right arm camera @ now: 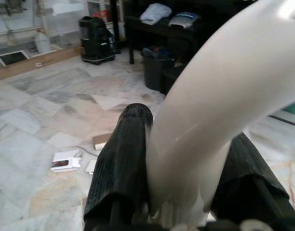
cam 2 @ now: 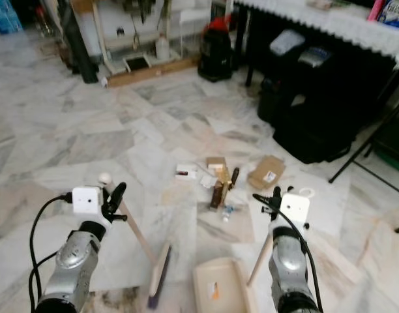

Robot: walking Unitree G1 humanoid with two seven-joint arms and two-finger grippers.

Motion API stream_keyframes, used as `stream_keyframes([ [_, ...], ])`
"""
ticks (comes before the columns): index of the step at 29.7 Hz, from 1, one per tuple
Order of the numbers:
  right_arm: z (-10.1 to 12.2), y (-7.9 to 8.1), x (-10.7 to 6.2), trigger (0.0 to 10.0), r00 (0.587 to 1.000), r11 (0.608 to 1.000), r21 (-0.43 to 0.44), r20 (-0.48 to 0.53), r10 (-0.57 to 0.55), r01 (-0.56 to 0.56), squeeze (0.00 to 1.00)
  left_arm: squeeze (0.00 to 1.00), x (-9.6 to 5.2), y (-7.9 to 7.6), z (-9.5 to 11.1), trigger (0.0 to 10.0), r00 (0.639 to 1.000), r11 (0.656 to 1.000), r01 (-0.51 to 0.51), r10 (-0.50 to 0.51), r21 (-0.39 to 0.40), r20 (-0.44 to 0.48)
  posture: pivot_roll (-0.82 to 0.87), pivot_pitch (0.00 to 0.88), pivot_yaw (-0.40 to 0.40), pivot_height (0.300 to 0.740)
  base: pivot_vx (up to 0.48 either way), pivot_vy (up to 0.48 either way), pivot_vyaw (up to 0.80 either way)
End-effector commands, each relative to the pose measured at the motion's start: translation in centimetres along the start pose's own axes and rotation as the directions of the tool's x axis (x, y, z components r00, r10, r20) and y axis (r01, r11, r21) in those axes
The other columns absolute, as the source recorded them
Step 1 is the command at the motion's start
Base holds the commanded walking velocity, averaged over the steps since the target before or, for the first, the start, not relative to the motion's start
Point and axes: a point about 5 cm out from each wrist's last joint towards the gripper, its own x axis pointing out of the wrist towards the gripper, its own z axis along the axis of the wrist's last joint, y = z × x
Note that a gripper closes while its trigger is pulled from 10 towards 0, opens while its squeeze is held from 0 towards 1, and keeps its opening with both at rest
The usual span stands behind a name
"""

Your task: Sweep floor

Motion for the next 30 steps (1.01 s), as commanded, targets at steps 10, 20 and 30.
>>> stream_keyframes([
  [10, 0.79, 0.50, 0.55, 10.0, 1.000, 1.000, 0.010, 0.025, 0.011, -0.011, 0.00, 0.00, 0.04, 0.21, 0.26, 10.0, 1.000, 1.000, 0.000, 0.000, 0.007, 0.008, 0.01, 0.000, 0.006, 0.740, 0.000, 0.000, -0.16],
  [20, 0.73, 0.39, 0.53, 10.0, 1.000, 1.000, -0.001, 0.022, 0.015, -0.015, 0.00, 0.00, -0.04, 0.07, 0.18, 10.0, 1.000, 1.000, 0.006, -0.006, 0.002, 0.004, 0.01, 0.000, 0.004, 0.740, 0.000, 0.000, -0.80],
  [30, 0.72, 0.47, 0.49, 10.0, 0.999, 1.000, 0.002, 0.025, 0.021, -0.021, 0.00, 0.00, -0.03, 0.02, 0.15, 10.0, 1.000, 1.000, 0.006, -0.006, 0.000, 0.002, 0.01, 0.000, 0.000, 0.740, 0.000, 0.000, -0.32],
])
